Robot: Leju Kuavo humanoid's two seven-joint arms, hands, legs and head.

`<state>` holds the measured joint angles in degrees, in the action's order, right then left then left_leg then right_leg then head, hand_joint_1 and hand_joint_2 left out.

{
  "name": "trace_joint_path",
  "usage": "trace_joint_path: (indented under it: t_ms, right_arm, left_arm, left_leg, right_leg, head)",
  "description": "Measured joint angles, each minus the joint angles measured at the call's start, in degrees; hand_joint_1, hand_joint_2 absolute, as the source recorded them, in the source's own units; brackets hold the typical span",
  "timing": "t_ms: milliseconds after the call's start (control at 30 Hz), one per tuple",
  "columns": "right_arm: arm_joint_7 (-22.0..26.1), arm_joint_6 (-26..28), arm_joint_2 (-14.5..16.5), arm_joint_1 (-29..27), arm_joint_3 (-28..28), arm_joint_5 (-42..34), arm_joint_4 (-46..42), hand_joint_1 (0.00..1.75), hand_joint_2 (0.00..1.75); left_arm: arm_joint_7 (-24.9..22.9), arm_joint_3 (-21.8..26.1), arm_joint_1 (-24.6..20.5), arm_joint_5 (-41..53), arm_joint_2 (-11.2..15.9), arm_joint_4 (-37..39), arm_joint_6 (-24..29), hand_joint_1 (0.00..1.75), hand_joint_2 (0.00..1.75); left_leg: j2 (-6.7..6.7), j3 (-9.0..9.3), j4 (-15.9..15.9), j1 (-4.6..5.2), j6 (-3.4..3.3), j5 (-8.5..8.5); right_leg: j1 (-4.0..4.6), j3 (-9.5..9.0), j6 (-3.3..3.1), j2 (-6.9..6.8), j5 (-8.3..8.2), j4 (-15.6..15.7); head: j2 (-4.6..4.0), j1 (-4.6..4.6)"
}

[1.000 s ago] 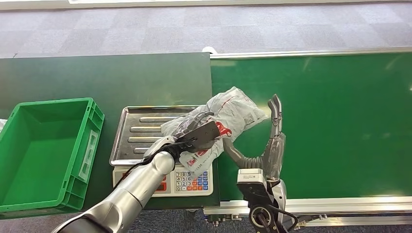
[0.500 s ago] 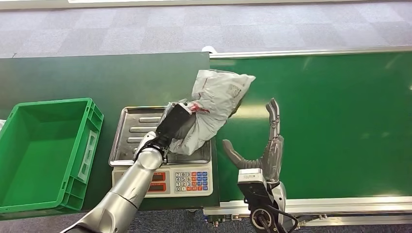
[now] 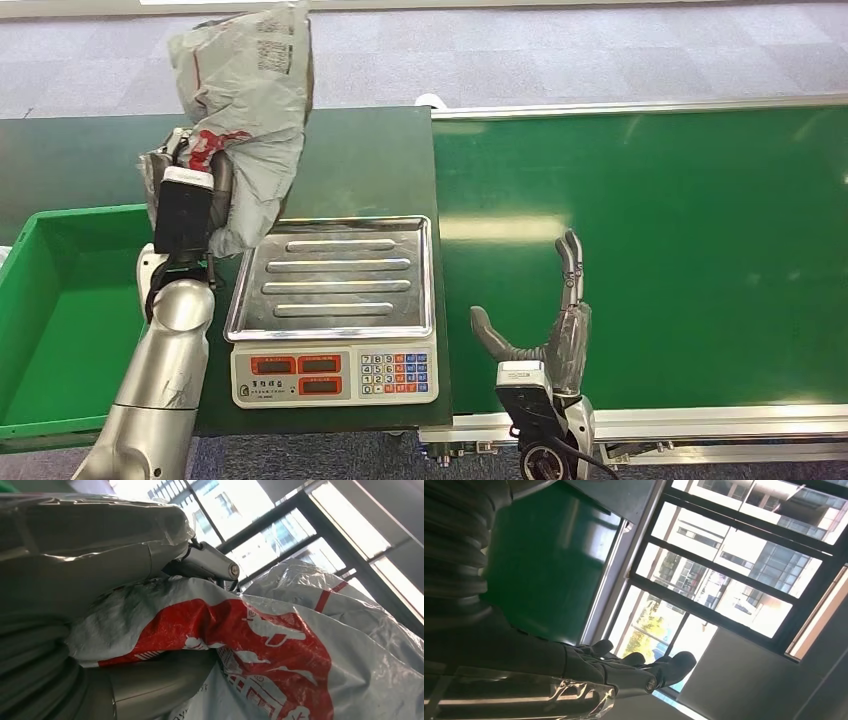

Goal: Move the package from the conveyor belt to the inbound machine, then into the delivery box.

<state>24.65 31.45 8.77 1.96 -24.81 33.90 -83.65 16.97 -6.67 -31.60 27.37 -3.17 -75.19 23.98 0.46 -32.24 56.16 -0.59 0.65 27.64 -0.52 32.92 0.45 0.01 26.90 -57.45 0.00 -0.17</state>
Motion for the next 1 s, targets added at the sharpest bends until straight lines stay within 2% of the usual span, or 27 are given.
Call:
trace_joint_path:
  t_ms: [133,233,333,400,533,667,767,1000]
  right_arm:
    - [-0.2,-0.3,0.1,-0.8,0.8,0.0,0.0,0.0,1.75]
    - [-0.4,-1.2,0.3,-1.6,1.5,0.3,0.0,0.0,1.75]
    - [-0.5,-1.7,0.5,-2.3,2.1,0.4,0.0,0.0,1.75]
    - [-0.5,-2.2,0.5,-2.5,2.4,0.0,0.0,0.0,1.75]
    - [-0.5,-2.5,0.6,-3.0,3.0,-0.9,0.1,0.0,1.75]
    - [-0.5,-2.6,0.6,-3.1,3.2,-1.3,0.2,0.0,1.75]
    - [-0.5,-2.7,0.6,-3.2,3.4,-1.3,0.3,0.0,1.75]
    - [-0.5,-2.8,0.8,-3.2,3.6,-1.3,0.5,0.0,1.75]
  left_arm:
    - [-4.4,4.1,-4.0,1.0,6.0,4.7,0.4,1.68,1.75]
    - [-8.1,7.0,-9.9,1.1,12.3,14.6,-0.5,1.6,1.75]
    - [-8.1,9.6,-14.3,0.2,17.9,23.9,-1.1,1.44,1.75]
    - [-8.5,11.0,-15.8,-0.4,20.9,28.9,-1.2,1.42,1.75]
    - [-10.2,13.2,-16.7,0.1,26.1,36.6,-1.3,1.49,1.75]
    - [-12.4,14.3,-16.6,1.9,29.9,41.4,-2.3,1.5,1.75]
    - [-12.8,14.8,-16.6,2.2,31.9,43.5,-2.8,1.5,1.75]
    - [-13.2,15.3,-16.6,2.6,33.8,45.9,-3.5,1.57,1.75]
  left_leg:
    - [0.01,0.0,0.0,-0.03,0.06,-0.05]
    - [0.52,0.02,0.0,-0.09,0.13,-0.08]
    - [0.81,0.01,0.0,-0.14,0.15,-0.08]
    - [0.81,0.0,0.0,-0.15,0.16,-0.08]
    - [0.84,-0.04,0.0,-0.16,0.22,-0.04]
    - [0.78,-0.08,0.0,-0.16,0.22,-0.04]
    - [0.7,-0.09,0.0,-0.16,0.22,-0.04]
    - [0.62,-0.09,0.0,-0.16,0.22,-0.04]
  right_leg:
    - [0.03,-0.01,-0.03,-0.01,0.0,0.0]
    - [0.1,0.13,-0.21,0.38,-0.13,-0.1]
    - [0.15,0.25,-0.3,0.65,-0.19,-0.1]
    - [0.16,0.25,-0.31,0.66,-0.17,-0.1]
    - [0.16,0.32,-0.33,0.72,-0.15,-0.1]
    - [0.16,0.32,-0.34,0.69,-0.13,-0.1]
    - [0.16,0.31,-0.34,0.64,-0.13,-0.1]
    - [0.16,0.28,-0.34,0.6,-0.13,-0.1]
  head:
    - [0.0,0.03]
    - [0.0,0.02]
    - [0.0,0.02]
    - [0.0,0.03]
    - [0.0,0.04]
    - [0.0,0.05]
    - [0.0,0.05]
    - [0.0,0.04]
